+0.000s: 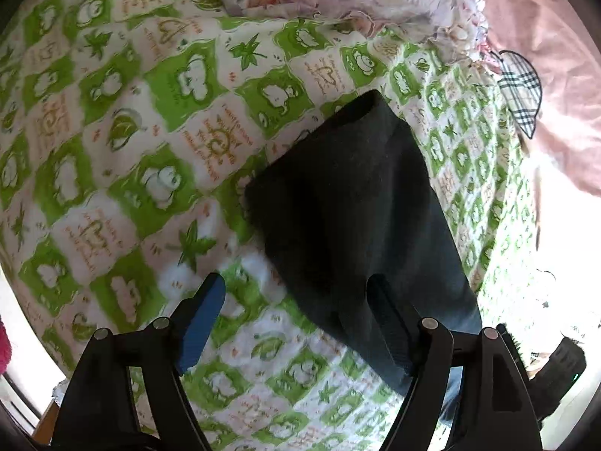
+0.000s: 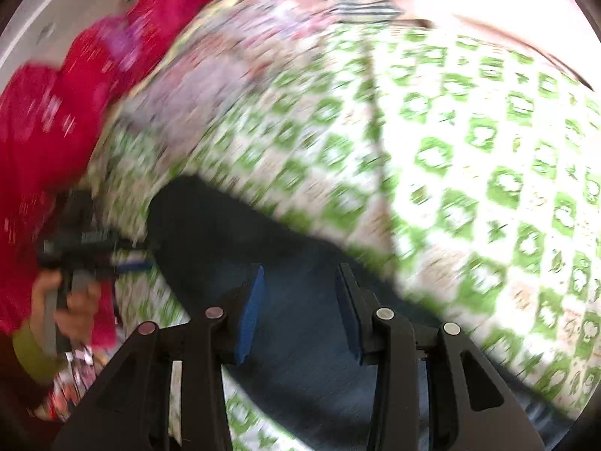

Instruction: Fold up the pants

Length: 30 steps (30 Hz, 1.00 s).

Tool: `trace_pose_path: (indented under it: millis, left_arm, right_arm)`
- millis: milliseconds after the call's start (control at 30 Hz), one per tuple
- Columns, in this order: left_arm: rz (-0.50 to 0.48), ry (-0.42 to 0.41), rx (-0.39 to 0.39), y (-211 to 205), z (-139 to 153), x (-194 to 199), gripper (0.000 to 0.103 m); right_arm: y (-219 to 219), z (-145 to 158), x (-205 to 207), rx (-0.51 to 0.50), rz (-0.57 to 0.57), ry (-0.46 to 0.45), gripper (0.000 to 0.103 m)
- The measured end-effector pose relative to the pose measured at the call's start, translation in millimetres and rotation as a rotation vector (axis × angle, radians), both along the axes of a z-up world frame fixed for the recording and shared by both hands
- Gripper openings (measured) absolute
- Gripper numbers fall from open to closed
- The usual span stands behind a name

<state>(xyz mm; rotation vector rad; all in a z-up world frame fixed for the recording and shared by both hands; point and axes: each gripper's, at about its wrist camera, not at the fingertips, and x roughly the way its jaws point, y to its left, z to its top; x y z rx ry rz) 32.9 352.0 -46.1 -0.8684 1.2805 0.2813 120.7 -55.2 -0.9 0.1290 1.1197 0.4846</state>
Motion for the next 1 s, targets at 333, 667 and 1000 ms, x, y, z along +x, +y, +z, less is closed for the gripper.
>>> trace_pose_path:
  millis: [333, 667, 1000]
  left_arm:
    - [0.005, -0.001, -0.008, 8, -12, 21, 0.065]
    - [-0.127, -0.099, 0.057, -9, -7, 30, 0.021]
    - [-0.237, -0.487, 0.079, -13, 78, -10, 0.016]
  right_arm:
    - [28, -47, 47, -0.103, 0.134, 0.148, 0.041]
    - [63, -59, 31, -0.232, 0.334, 0.165, 0.016]
    - [63, 14, -6, -0.329, 0.342, -0.203, 0.011]
